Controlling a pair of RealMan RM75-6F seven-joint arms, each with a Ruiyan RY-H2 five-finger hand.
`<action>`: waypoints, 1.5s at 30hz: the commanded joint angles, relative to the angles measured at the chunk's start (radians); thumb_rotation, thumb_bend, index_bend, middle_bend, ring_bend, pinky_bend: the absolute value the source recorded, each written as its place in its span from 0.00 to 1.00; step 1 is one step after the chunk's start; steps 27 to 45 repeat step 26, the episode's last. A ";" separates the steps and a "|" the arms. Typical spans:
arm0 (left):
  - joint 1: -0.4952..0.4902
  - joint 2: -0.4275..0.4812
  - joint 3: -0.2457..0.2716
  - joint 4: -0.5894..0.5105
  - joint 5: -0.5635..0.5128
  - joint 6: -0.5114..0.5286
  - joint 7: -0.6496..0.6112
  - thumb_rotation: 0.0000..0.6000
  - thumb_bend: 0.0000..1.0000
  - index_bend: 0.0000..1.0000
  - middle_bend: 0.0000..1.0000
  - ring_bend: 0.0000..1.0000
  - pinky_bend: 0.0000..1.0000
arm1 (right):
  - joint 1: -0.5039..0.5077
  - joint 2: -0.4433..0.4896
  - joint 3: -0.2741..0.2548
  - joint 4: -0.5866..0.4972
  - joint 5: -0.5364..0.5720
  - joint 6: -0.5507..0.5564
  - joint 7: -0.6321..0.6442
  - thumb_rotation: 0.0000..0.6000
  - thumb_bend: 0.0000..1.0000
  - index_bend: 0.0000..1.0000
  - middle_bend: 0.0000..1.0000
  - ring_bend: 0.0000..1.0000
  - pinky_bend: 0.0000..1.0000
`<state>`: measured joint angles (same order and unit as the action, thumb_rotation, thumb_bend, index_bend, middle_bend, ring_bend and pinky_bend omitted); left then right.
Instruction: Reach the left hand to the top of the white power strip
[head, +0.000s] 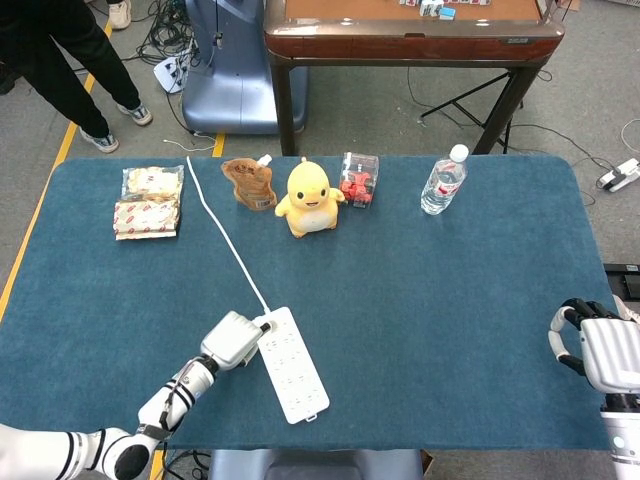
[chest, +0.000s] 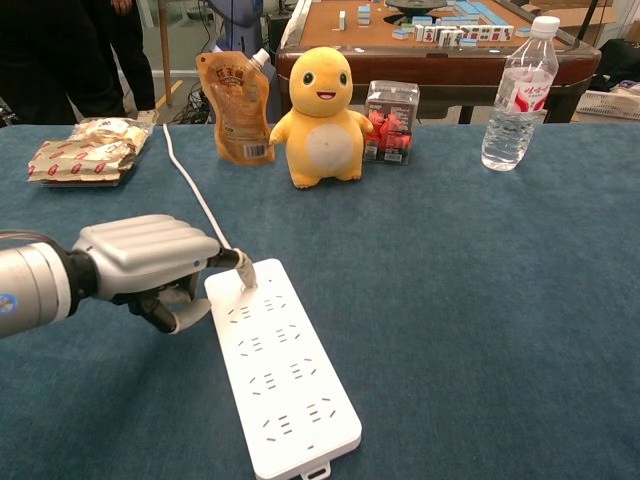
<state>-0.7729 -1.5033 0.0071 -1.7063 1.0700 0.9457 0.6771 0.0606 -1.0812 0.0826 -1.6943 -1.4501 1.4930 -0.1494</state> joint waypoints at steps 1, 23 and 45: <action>0.006 0.017 -0.003 -0.021 0.014 0.020 -0.007 1.00 0.57 0.29 1.00 1.00 1.00 | -0.001 0.002 0.001 -0.001 0.000 0.002 0.001 1.00 0.34 0.59 0.42 0.38 0.55; 0.367 0.444 0.086 -0.266 0.216 0.537 -0.147 1.00 0.55 0.27 0.57 0.44 0.59 | 0.026 0.033 0.008 -0.052 -0.021 -0.017 -0.043 1.00 0.34 0.55 0.42 0.38 0.55; 0.427 0.478 0.102 -0.249 0.245 0.604 -0.166 1.00 0.55 0.32 0.54 0.42 0.56 | 0.026 0.036 0.006 -0.065 -0.022 -0.017 -0.052 1.00 0.34 0.55 0.42 0.38 0.55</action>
